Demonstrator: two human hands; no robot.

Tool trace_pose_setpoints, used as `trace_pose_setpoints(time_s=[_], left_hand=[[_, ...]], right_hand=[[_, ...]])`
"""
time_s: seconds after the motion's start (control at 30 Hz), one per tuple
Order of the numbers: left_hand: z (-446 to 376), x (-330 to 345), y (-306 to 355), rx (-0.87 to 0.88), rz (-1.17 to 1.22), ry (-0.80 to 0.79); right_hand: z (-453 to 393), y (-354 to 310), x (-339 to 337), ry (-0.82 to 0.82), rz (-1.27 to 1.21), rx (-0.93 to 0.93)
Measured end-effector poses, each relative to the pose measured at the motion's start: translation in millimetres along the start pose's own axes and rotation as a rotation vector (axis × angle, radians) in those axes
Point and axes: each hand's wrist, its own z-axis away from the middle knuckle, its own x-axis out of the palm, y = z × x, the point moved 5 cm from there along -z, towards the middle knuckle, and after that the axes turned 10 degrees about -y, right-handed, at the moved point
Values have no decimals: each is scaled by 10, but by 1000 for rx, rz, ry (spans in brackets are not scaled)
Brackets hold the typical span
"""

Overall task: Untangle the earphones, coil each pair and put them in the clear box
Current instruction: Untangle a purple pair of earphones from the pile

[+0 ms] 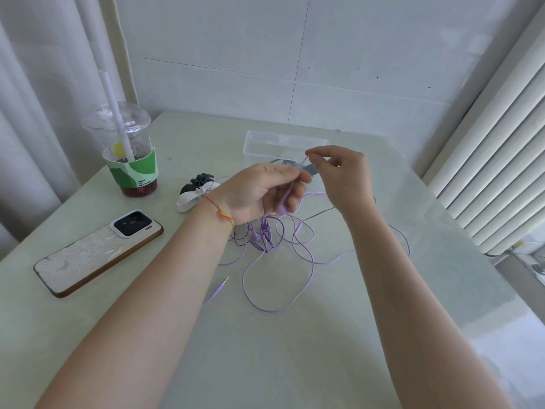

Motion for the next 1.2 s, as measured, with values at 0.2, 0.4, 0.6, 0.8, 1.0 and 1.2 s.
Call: trace_pose_setpoints(time_s=[0.2, 0.4, 0.6, 0.8, 1.0, 1.2], left_hand=[[-3, -78, 192, 283, 178, 183], [45, -277, 139, 308, 139, 399], [33, -297, 94, 263, 62, 463], [13, -317, 54, 277, 120, 504], [21, -336, 26, 258, 28, 581], [31, -328, 42, 254, -27, 633]], right_hand=[[61, 3, 247, -289, 172, 7], [135, -63, 413, -540, 269, -20], [156, -109, 398, -570, 288, -35], [205, -138, 464, -633, 315, -26], [208, -206, 401, -611, 285, -35], [248, -254, 422, -649, 299, -44]])
